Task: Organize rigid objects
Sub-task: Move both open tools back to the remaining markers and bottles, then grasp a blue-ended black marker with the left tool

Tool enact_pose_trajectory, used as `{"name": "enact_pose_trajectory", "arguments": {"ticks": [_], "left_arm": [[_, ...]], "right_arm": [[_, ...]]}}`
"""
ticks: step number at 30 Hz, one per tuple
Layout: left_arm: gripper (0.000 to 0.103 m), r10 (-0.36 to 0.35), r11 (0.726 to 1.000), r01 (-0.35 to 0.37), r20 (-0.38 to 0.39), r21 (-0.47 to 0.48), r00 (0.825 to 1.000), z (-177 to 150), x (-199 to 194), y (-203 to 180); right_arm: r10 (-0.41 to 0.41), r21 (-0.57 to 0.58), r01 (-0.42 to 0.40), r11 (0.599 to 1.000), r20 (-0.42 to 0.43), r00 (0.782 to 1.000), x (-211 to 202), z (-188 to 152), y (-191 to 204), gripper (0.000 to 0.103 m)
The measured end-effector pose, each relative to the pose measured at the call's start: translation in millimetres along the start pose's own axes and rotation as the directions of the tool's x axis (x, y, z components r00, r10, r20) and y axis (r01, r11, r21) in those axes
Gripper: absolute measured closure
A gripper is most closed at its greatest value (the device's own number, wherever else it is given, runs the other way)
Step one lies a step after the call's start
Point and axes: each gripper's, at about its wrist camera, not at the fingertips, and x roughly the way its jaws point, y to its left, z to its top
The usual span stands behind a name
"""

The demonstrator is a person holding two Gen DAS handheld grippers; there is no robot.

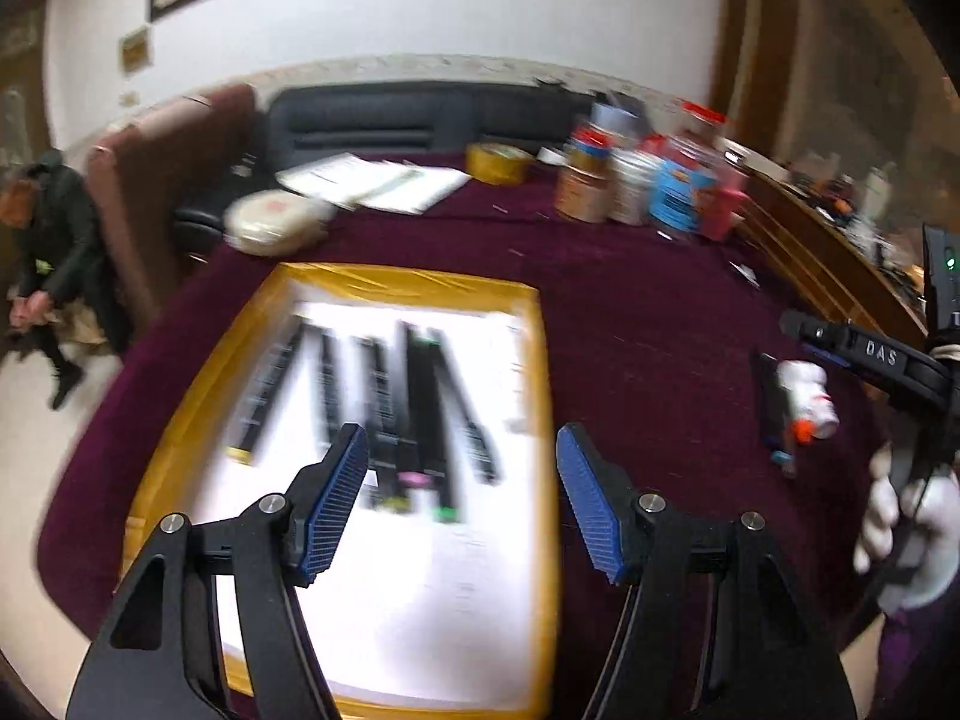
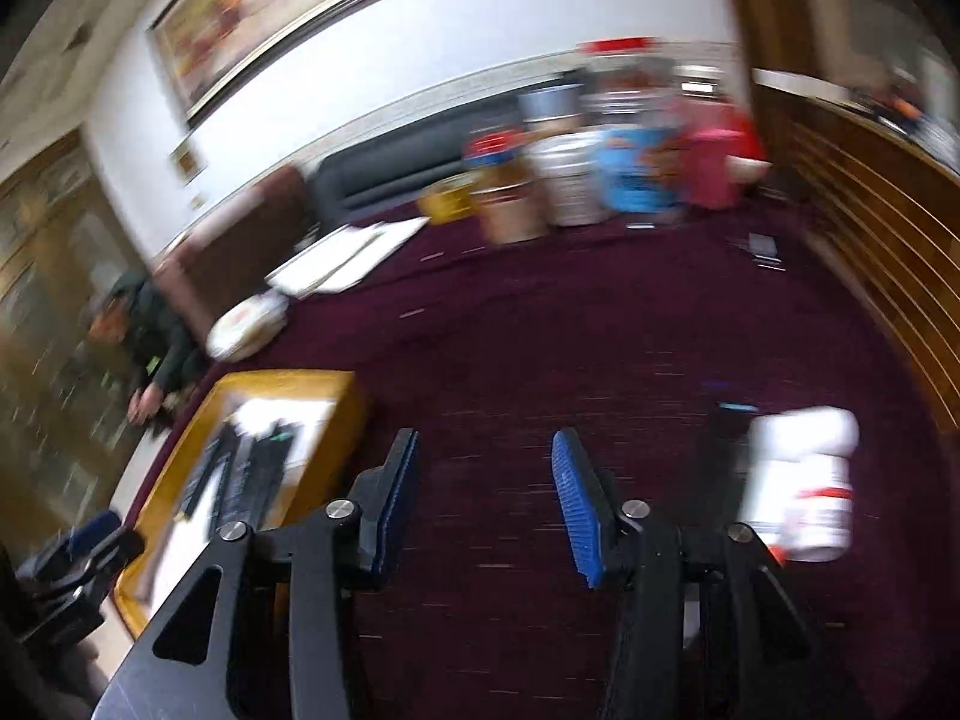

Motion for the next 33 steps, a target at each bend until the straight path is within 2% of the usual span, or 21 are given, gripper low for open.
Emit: {"name": "enact_pose_trajectory", "arguments": {"ticks": [3,7,12,15,20,25,27,30,31,33], "left_arm": [[0.038,-0.063,0.998,0.065,-0.056,0.027,0.996,-3,16,-27],[0.038,-0.178,0.98,0.189,-0.158,0.058,0.971,-9,40,-73],[0.038,-0.211,0.963,0.237,-0.192,0.125,0.959,-13,53,-120],[0.039,-0.217,0.954,0.251,-0.199,0.165,0.956,-9,66,-149],[0.039,-0.249,0.931,0.299,-0.235,0.207,0.939,1,100,-193],[0.039,-0.268,0.906,0.333,-0.254,0.262,0.929,12,136,-226],[0.045,-0.256,0.894,0.335,-0.275,0.296,0.927,13,153,-239],[0.05,-0.275,0.886,0.346,-0.252,0.309,0.928,18,158,-242],[0.058,-0.264,0.886,0.338,-0.256,0.318,0.93,20,159,-243],[0.062,-0.289,0.871,0.368,-0.268,0.324,0.919,19,158,-242]], "right_arm": [[-0.074,0.105,0.071,0.992,0.03,0.997,-17,1,-59,0.058],[-0.14,0.236,0.125,0.964,0.049,0.989,-31,-3,-125,0.058],[-0.185,0.31,0.176,0.934,0.002,0.983,-24,-10,-176,0.058],[-0.15,0.34,0.15,0.929,-0.025,0.988,-8,-11,-187,0.058],[-0.063,0.353,0.069,0.933,-0.028,0.998,16,-22,-184,0.058],[-0.078,0.316,0.077,0.946,-0.012,0.997,17,-31,-181,0.058],[-0.076,0.309,0.078,0.948,-0.016,0.997,19,-32,-181,0.058],[-0.084,0.286,0.087,0.954,-0.023,0.996,21,-32,-177,0.058],[-0.084,0.281,0.088,0.956,-0.024,0.996,22,-32,-177,0.058],[-0.077,0.281,0.082,0.956,-0.027,0.997,22,-33,-177,0.058]]}}
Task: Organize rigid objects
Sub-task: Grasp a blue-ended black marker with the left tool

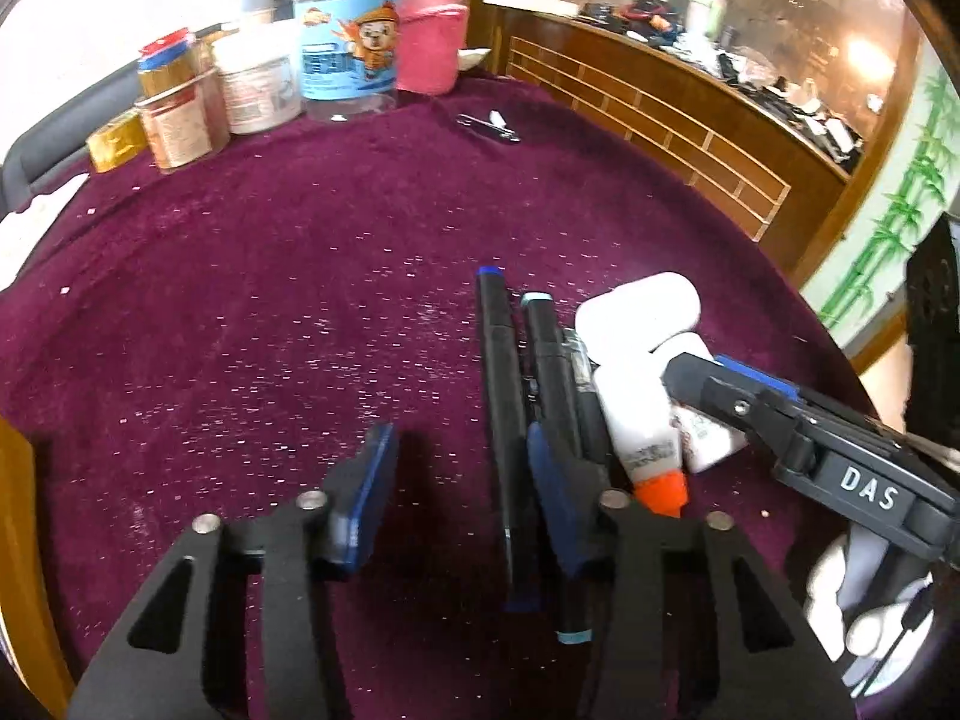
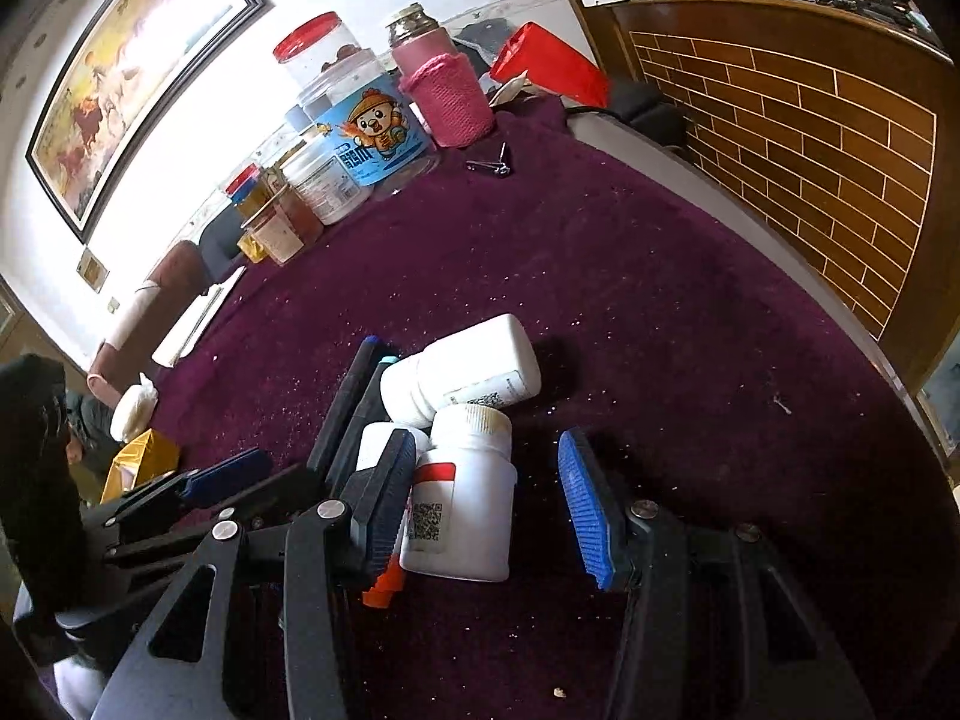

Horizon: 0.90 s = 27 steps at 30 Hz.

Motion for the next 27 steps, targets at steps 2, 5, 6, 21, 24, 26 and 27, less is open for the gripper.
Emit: {"name": "enact_pose_trajectory", "arguments": {"ticks": [2,5,6,21,24,26,27], "left_arm": [[0.063,0.01,0.999,-0.01,0.003,0.034,1.0,-2,1,-5],[0.069,0.028,0.998,-0.027,-0.018,0.06,0.999,-4,7,-7],[0.069,0.028,0.998,-0.027,-0.018,0.057,0.999,-6,8,-6],[0.092,0.011,1.0,-0.011,0.006,0.03,1.0,0,7,4],[0.092,-0.023,0.999,0.024,0.035,-0.04,0.999,-7,-14,20],[0.092,-0.047,0.995,0.052,0.065,-0.085,0.997,-13,-31,31],[0.092,-0.055,0.993,0.063,0.081,-0.102,0.995,-16,-40,35]], "right_arm": [[0.011,0.007,-0.011,1.0,-0.003,1.0,1,1,-2,0.058],[0.015,0.01,-0.015,1.0,-0.005,1.0,1,1,-3,0.058],[0.016,0.011,-0.016,1.0,-0.005,1.0,1,0,-3,0.058],[0.023,0.011,-0.023,1.0,-0.002,1.0,3,1,-3,0.057],[0.023,0.01,-0.023,1.0,-0.001,1.0,3,1,-3,0.056],[0.021,0.01,-0.021,1.0,-0.001,1.0,3,1,-3,0.056],[0.02,0.009,-0.02,1.0,0.0,1.0,3,1,-2,0.056]]}}
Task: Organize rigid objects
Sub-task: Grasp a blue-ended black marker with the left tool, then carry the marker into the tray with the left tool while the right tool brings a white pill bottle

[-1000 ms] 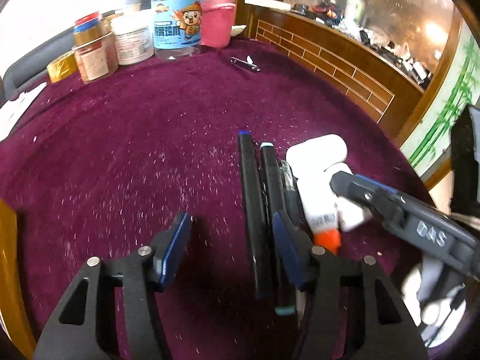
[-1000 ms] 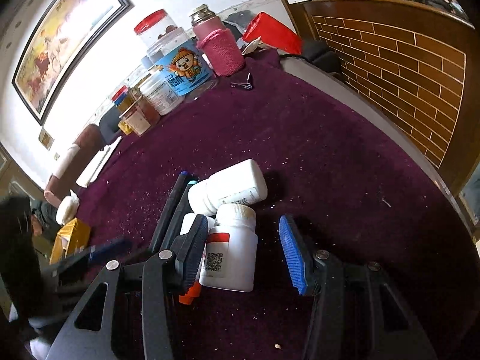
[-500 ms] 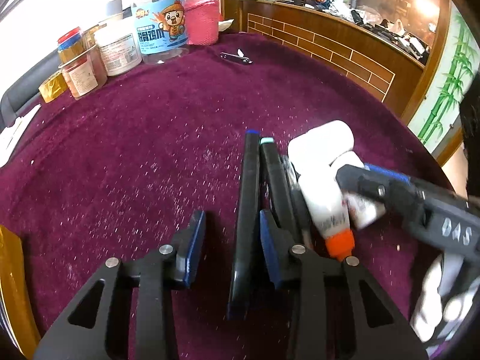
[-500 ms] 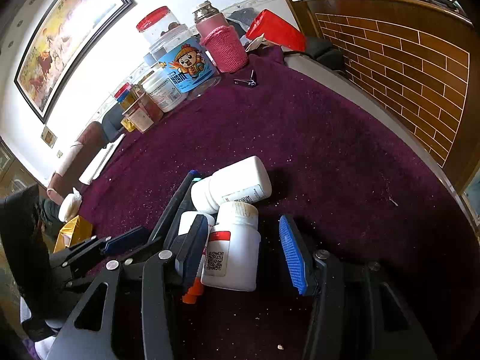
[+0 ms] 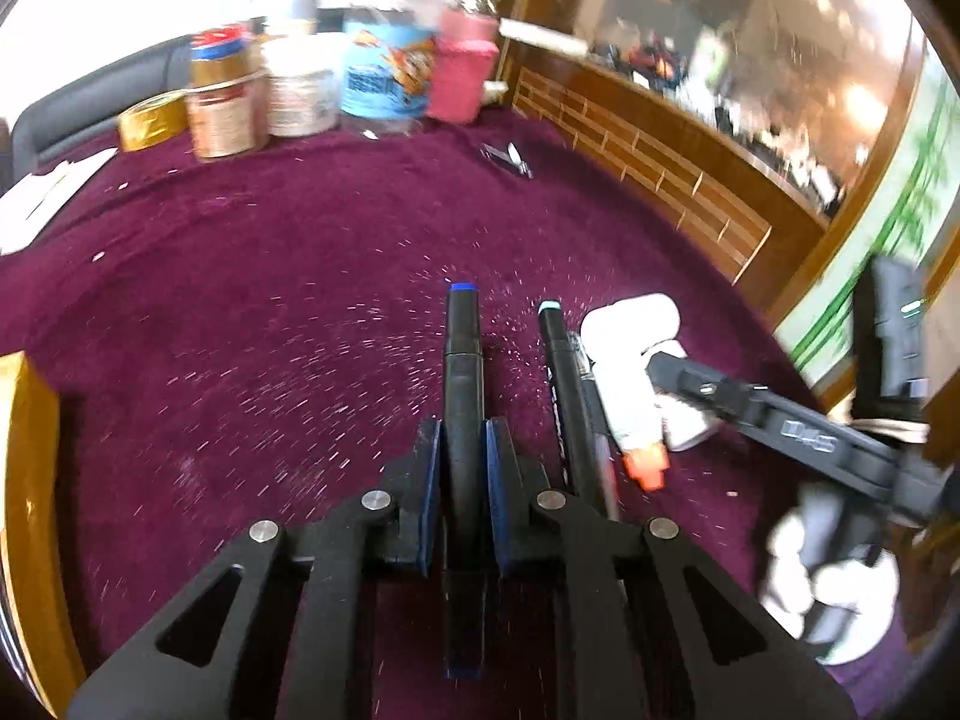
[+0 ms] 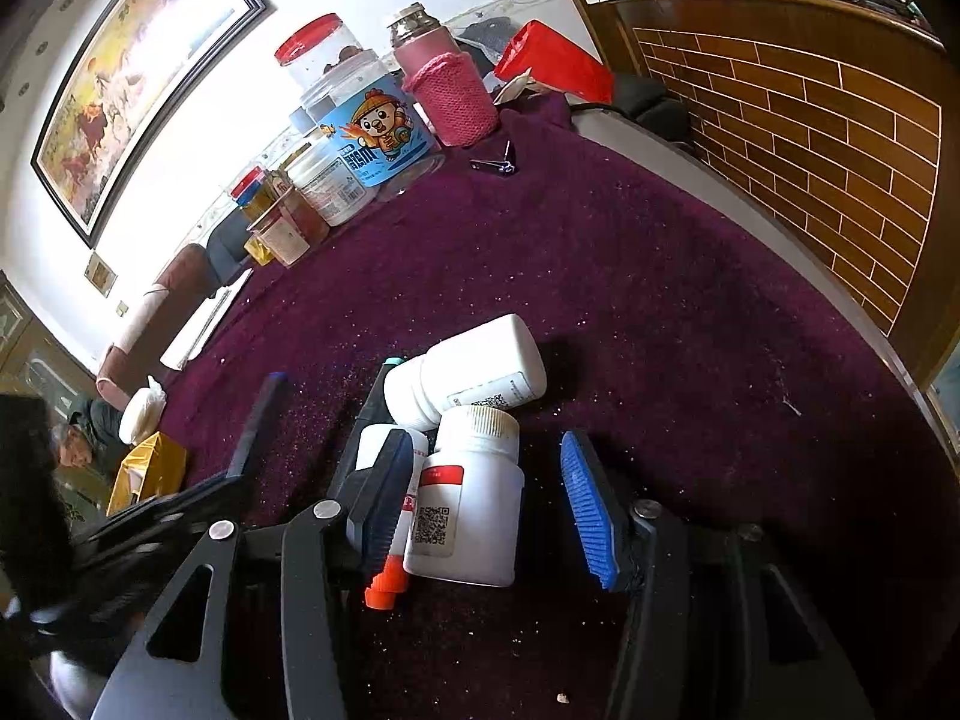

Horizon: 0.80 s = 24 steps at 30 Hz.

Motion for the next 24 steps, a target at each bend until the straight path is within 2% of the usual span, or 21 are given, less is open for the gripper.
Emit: {"name": "enact_pose_trajectory", "arguments": {"ticks": [6,11,12,13,15,19,24], "left_arm": [[0.091,-0.037,0.996,0.045,0.094,-0.079,0.995,-18,-62,24],[0.091,0.002,0.986,0.022,0.142,-0.165,0.99,-39,-108,67],[0.091,0.016,0.983,0.012,0.147,-0.183,0.989,-44,-115,77],[0.091,0.037,0.978,-0.003,0.155,-0.209,0.987,-51,-124,90],[0.091,0.07,0.966,-0.026,0.163,-0.256,0.984,-63,-136,112],[0.091,0.178,0.919,-0.105,0.161,-0.379,0.971,-95,-163,167],[0.091,0.273,0.839,-0.204,0.067,-0.504,0.96,-126,-170,225]], "right_arm": [[-0.014,-0.01,0.014,1.0,-0.002,1.0,0,0,3,0.056],[-0.093,-0.074,0.091,0.993,-0.025,0.995,-3,-7,16,0.056],[-0.105,-0.086,0.103,0.991,-0.029,0.994,-4,-8,17,0.058],[-0.119,-0.101,0.115,0.988,-0.034,0.992,-4,-9,20,0.071],[-0.102,-0.102,0.096,0.99,-0.06,0.993,-6,-10,20,0.072],[-0.056,-0.078,0.052,0.996,-0.05,0.997,-27,-13,25,0.072],[0.048,-0.143,-0.055,0.988,-0.057,0.997,-48,-17,74,0.072]]}}
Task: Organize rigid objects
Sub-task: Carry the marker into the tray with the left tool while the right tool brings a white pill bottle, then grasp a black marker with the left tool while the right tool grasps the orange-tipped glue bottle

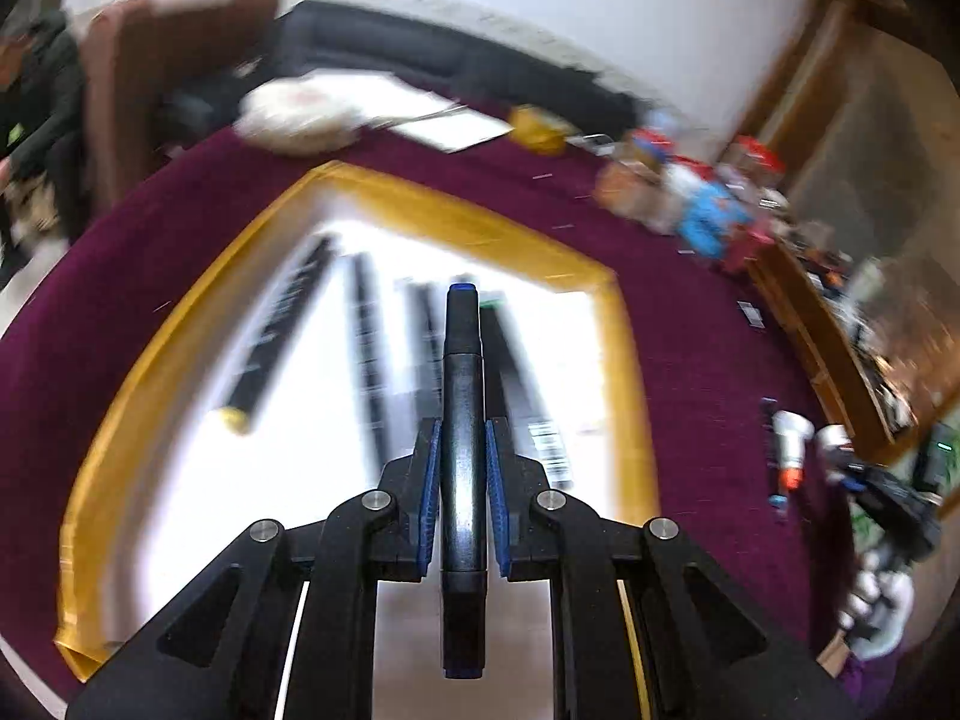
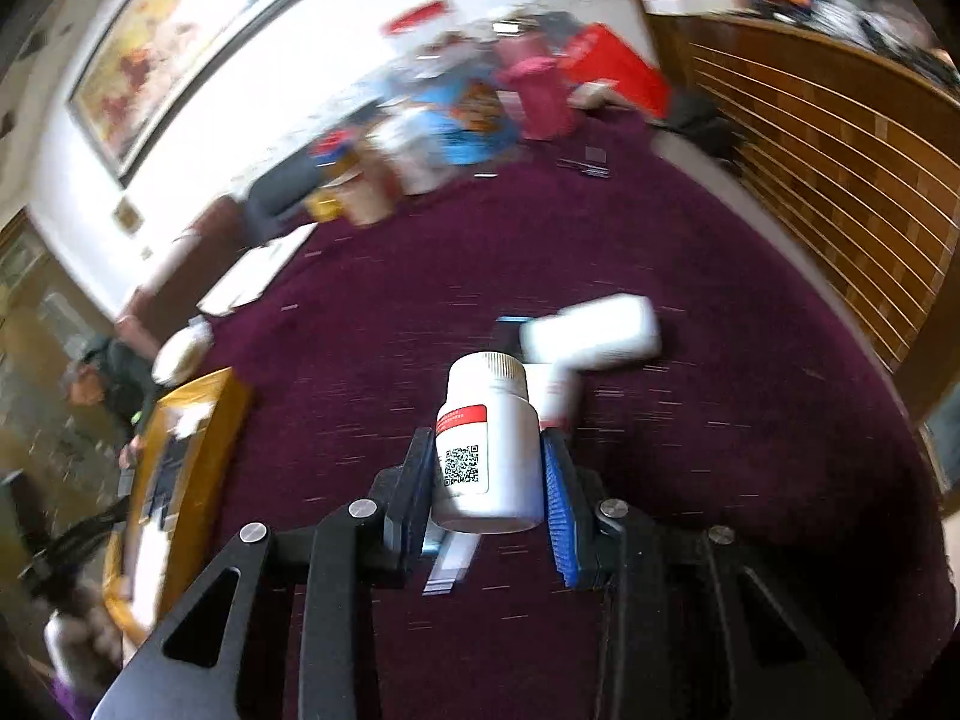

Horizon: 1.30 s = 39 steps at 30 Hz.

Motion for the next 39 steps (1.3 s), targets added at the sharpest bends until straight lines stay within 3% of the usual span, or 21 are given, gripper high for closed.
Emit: {"name": "enact_pose_trajectory", "arguments": {"ticks": [6,8,11,18,19,20,22,25,30,33,36,39], "left_arm": [[0.091,0.104,0.993,-0.108,-0.065,-0.048,0.992,3,19,35],[0.091,0.1,0.993,-0.106,-0.093,-0.059,0.991,2,22,43],[0.09,0.094,0.994,-0.097,-0.066,-0.046,0.993,3,15,43],[0.082,0.023,0.995,-0.018,0.055,-0.096,0.998,-4,-28,58],[0.077,0.019,0.995,-0.012,0.074,-0.102,0.997,-6,-35,60],[0.069,0.022,0.994,-0.013,0.093,-0.105,0.995,-6,-42,61],[0.061,0.04,0.993,-0.025,0.129,-0.112,0.991,-7,-53,63],[0.061,0.046,0.993,-0.028,0.163,-0.112,0.986,-3,-64,64],[0.05,0.002,0.995,0.017,0.198,-0.098,0.98,-4,-73,50],[0.05,-0.03,0.997,0.043,0.203,-0.062,0.979,-5,-73,35],[0.05,-0.058,0.998,0.063,0.198,-0.02,0.979,-6,-73,17],[0.05,-0.085,0.996,0.081,0.188,0.027,0.979,-9,-72,-3]], "right_arm": [[0.182,-0.105,-0.193,0.975,-0.11,0.977,22,-9,95,0.072],[0.226,-0.127,-0.248,0.961,-0.162,0.961,35,-17,125,0.072],[0.271,-0.161,-0.312,0.936,-0.235,0.934,56,-28,170,0.072],[0.283,-0.275,-0.397,0.876,-0.374,0.883,97,-63,259,0.072],[0.279,-0.291,-0.408,0.865,-0.397,0.874,104,-71,272,0.072],[0.276,-0.302,-0.417,0.858,-0.414,0.868,108,-79,281,0.072],[0.268,-0.314,-0.429,0.847,-0.445,0.854,116,-92,293,0.072],[0.248,-0.325,-0.435,0.84,-0.484,0.839,127,-106,306,0.072],[0.236,-0.348,-0.415,0.841,-0.456,0.858,121,-107,300,0.069],[0.236,-0.326,-0.371,0.87,-0.384,0.892,98,-86,268,0.068],[0.199,-0.265,-0.268,0.926,-0.262,0.944,70,-53,206,0.068],[0.072,-0.175,-0.095,0.98,-0.133,0.988,43,-25,128,0.068]]}}
